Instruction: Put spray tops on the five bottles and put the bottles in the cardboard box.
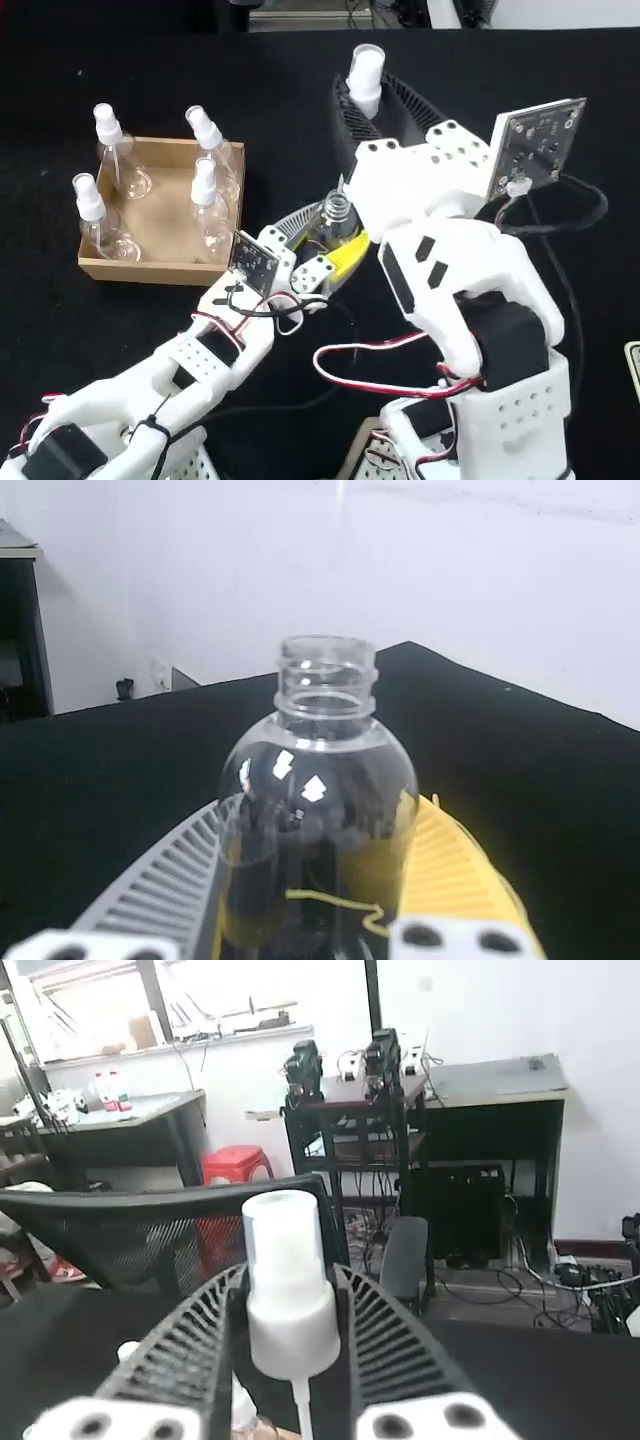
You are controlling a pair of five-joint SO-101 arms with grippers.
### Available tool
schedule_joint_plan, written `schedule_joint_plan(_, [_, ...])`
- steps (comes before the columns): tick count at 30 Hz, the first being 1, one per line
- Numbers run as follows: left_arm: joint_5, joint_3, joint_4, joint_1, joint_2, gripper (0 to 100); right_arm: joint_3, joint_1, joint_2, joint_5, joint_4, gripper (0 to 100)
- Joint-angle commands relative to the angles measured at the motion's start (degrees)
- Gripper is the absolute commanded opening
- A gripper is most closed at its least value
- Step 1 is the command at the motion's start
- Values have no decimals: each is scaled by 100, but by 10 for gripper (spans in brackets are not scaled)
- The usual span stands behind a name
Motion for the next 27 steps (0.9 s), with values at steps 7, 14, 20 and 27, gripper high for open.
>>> schedule_joint_plan(7, [88, -163, -132, 66, -123, 30, 646, 97, -31, 53, -176, 11])
schedule_joint_plan(14, [88, -163, -132, 57, -114, 30, 1235, 88, -532, 53, -141, 11])
schedule_joint_plan(20, [88, -189, -132, 40, -114, 30, 1886, 79, -1235, 70, -53, 13])
schedule_joint_plan(27, [88, -163, -132, 40, -97, 30, 2360, 53, -1710, 334, 264, 129])
